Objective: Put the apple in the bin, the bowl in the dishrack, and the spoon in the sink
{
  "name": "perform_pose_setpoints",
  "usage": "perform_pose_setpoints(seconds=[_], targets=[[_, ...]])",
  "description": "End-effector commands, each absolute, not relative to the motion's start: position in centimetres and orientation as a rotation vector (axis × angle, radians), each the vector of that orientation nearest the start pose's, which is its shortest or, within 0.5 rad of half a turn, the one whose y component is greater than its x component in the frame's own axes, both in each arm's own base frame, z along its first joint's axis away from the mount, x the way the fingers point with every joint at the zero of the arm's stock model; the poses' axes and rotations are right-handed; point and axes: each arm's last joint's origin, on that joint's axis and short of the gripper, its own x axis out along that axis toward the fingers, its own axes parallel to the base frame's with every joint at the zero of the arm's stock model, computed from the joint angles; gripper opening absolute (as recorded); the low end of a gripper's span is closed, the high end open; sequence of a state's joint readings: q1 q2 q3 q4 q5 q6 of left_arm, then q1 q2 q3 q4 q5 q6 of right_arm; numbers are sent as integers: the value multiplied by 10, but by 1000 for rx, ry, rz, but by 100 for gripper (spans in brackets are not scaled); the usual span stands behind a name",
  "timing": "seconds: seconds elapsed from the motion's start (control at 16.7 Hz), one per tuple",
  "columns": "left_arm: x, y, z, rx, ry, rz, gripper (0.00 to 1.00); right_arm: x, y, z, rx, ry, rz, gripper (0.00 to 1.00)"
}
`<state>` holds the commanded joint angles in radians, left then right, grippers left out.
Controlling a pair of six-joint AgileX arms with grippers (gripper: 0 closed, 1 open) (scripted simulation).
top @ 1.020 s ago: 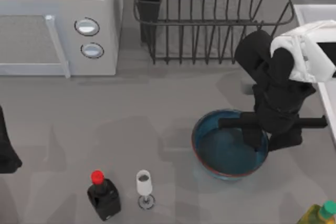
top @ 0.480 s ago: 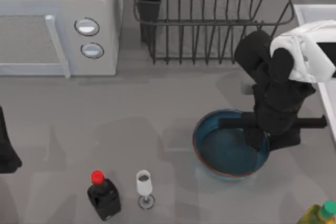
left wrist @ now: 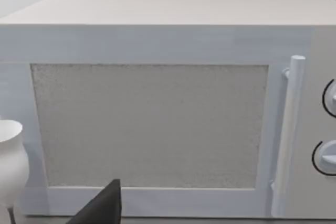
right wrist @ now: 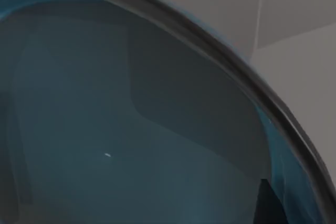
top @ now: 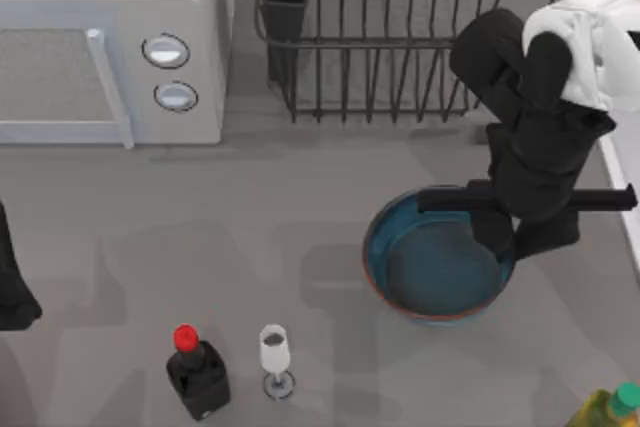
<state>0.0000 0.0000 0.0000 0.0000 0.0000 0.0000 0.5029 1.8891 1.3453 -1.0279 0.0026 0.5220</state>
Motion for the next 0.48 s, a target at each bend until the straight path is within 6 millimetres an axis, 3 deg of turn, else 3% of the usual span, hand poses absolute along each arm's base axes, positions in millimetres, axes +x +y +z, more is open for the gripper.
perform_pose_setpoints(seconds=[0.3, 0.48], targets=[[106, -1, 160, 0, 0, 0, 100, 301, 169, 224, 8, 1571, -10, 0], [106, -1, 160, 0, 0, 0, 100, 300, 168, 230, 9, 1569, -9, 0]])
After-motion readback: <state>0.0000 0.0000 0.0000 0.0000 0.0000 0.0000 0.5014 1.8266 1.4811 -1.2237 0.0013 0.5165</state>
